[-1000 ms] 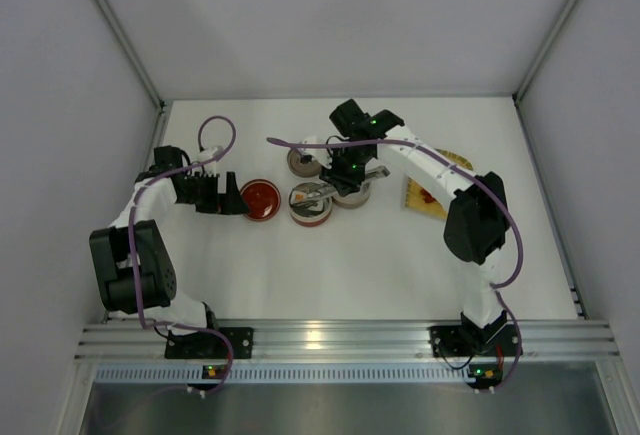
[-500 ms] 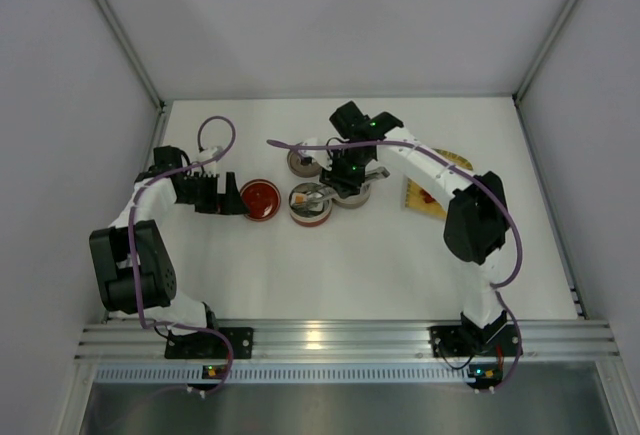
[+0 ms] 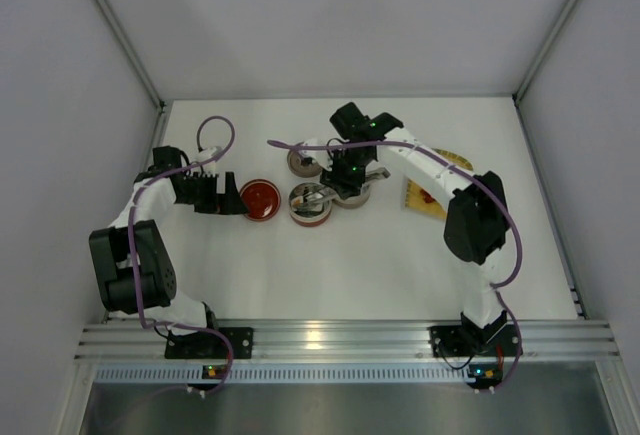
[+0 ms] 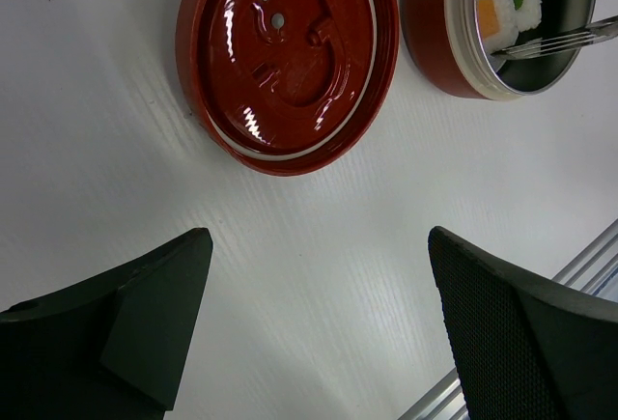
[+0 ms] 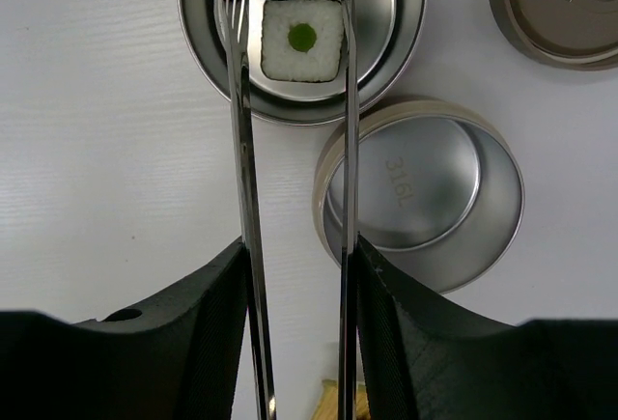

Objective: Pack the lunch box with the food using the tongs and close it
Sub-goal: Place the fake food in the packing box.

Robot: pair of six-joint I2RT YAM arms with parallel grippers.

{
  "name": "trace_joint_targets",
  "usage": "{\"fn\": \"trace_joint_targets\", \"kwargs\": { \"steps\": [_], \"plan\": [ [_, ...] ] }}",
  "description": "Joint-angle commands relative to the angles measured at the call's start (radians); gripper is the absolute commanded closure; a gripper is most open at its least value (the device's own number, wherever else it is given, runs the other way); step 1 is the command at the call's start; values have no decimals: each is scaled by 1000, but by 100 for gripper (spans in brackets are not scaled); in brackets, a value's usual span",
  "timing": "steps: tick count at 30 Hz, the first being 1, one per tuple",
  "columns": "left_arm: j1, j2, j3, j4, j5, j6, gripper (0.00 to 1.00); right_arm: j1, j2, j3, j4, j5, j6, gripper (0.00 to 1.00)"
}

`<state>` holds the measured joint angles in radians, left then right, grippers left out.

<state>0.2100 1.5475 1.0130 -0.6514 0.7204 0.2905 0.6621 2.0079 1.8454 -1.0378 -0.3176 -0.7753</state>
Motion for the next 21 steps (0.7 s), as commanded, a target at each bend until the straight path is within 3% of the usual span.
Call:
{"fn": "trace_joint_targets", "kwargs": {
  "steps": [1,6,13,17,21],
  "plan": [
    [8,-15,21,1,28,19,2,-15,-63,32,48,-26,13,57],
    [8,-38,24,-4,27,18,1,-67,-133,107,15,-64,60,60],
    [6,-55,27,-13,8,30,2,-134,-277,72,-37,-90,85,59],
    [8,-58,35,-13,16,24,2,-144,-345,-40,-7,-86,80,67],
    [8,-53,48,-20,17,19,2,-144,-337,-38,-22,-127,88,73]
  ]
}}
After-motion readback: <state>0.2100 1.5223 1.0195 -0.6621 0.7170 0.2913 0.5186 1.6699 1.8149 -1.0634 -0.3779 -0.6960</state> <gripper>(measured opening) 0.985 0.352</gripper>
